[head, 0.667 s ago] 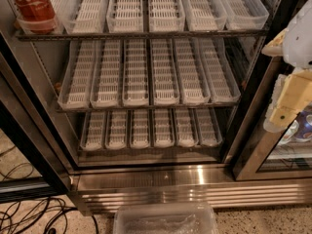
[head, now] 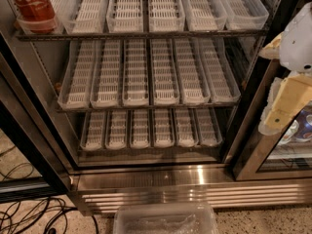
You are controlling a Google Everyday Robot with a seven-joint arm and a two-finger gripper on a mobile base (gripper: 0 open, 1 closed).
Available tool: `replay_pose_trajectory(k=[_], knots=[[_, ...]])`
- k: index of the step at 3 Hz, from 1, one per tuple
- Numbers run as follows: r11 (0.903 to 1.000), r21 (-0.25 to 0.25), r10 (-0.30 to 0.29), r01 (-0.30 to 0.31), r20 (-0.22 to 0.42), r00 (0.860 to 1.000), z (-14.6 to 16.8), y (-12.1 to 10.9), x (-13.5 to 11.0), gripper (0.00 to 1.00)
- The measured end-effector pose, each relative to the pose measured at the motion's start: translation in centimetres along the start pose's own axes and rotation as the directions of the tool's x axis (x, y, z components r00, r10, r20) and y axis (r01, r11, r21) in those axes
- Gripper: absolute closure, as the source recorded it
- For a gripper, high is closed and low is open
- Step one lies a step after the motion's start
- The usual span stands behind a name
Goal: Pick coke can from top shelf of fridge
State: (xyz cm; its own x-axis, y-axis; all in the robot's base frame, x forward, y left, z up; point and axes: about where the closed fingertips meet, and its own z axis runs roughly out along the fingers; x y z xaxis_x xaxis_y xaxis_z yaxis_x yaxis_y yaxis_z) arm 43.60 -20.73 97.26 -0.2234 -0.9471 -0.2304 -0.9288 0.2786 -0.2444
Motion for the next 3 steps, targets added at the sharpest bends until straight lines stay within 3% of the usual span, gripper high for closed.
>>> replay_pose_trajectory(k=[1,2,3], knots=[[0.9998,-0.006,0.017,-0.017,0.084,0.996,1.7,1.5,-3.1,0.0],[0.9999,0.017,-0.001,-0.003,0.222,0.975,3.5,2.8,-9.4,0.0],[0.9999,0.016,-0.001,-0.003,0.222,0.975,3.5,2.8,-9.4,0.0]])
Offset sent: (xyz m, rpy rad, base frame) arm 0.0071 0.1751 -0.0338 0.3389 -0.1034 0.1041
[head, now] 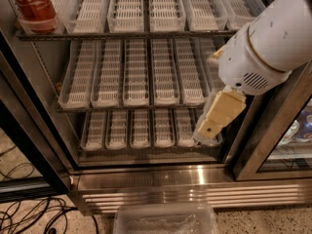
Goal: Pick coke can from top shelf of fridge
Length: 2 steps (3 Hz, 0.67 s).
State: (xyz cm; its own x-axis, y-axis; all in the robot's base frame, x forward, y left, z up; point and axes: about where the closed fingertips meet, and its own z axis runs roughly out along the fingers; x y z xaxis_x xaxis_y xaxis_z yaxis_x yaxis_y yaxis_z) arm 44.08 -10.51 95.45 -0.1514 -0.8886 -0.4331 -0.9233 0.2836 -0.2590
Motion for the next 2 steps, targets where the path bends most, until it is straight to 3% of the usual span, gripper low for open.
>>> replay_pose_trajectory(k=[1,2], knots=[[1.0,0.007,-0.005,0.004,0.069,0.998,0.8,0.8,-1.5,0.0],[0.9997,0.016,-0.021,0.018,0.217,0.976,3.0,1.2,-6.1,0.0]])
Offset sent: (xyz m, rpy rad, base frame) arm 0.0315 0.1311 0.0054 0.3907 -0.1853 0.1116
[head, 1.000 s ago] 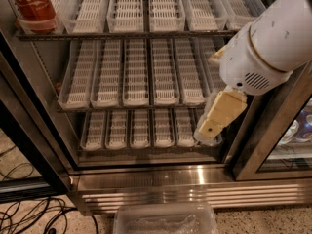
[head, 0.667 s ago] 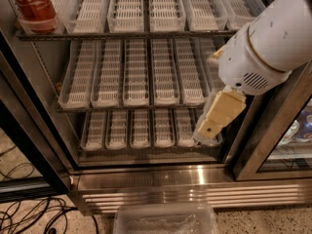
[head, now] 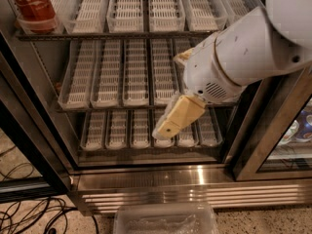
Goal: Pick coke can from top shelf of fridge
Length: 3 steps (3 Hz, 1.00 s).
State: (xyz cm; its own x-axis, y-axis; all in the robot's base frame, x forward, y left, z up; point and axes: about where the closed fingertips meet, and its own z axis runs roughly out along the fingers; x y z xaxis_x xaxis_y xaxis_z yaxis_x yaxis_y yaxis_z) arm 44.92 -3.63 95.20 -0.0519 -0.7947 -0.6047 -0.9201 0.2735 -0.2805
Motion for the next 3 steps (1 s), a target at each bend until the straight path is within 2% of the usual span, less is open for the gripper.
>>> replay_pose_trajectory(k=[1,2,3], knots=[[0.9994,0.011,-0.033,0.032,0.144,0.989,2.9,0.0,-5.4,0.0],[0.9986,0.009,-0.053,0.052,0.245,0.968,4.9,0.1,-9.7,0.0],[0.9986,0.009,-0.053,0.052,0.245,0.968,4.9,0.1,-9.7,0.0]])
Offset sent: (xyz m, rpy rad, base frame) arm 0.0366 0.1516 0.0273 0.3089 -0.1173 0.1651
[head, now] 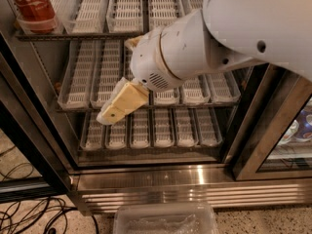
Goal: Pick coke can from top shelf of fridge
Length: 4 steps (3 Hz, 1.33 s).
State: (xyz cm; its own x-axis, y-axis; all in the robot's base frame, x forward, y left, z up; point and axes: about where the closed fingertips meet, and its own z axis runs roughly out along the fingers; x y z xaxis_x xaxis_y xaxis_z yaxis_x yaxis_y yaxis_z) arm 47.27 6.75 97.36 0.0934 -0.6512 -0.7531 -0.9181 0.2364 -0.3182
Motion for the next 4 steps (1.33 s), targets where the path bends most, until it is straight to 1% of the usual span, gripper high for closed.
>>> replay_pose_trajectory(k=[1,2,3,4], knots=[[0.9987,0.036,-0.04,0.037,0.066,0.997,0.8,0.2,-1.7,0.0],[0.9928,0.105,-0.077,0.056,0.212,0.974,2.6,0.4,-5.9,0.0],[0.9846,0.165,-0.005,-0.057,0.349,0.937,3.8,-0.5,-10.4,0.0],[0.9477,0.189,0.154,-0.257,0.434,0.887,4.4,-1.0,-12.8,0.0]])
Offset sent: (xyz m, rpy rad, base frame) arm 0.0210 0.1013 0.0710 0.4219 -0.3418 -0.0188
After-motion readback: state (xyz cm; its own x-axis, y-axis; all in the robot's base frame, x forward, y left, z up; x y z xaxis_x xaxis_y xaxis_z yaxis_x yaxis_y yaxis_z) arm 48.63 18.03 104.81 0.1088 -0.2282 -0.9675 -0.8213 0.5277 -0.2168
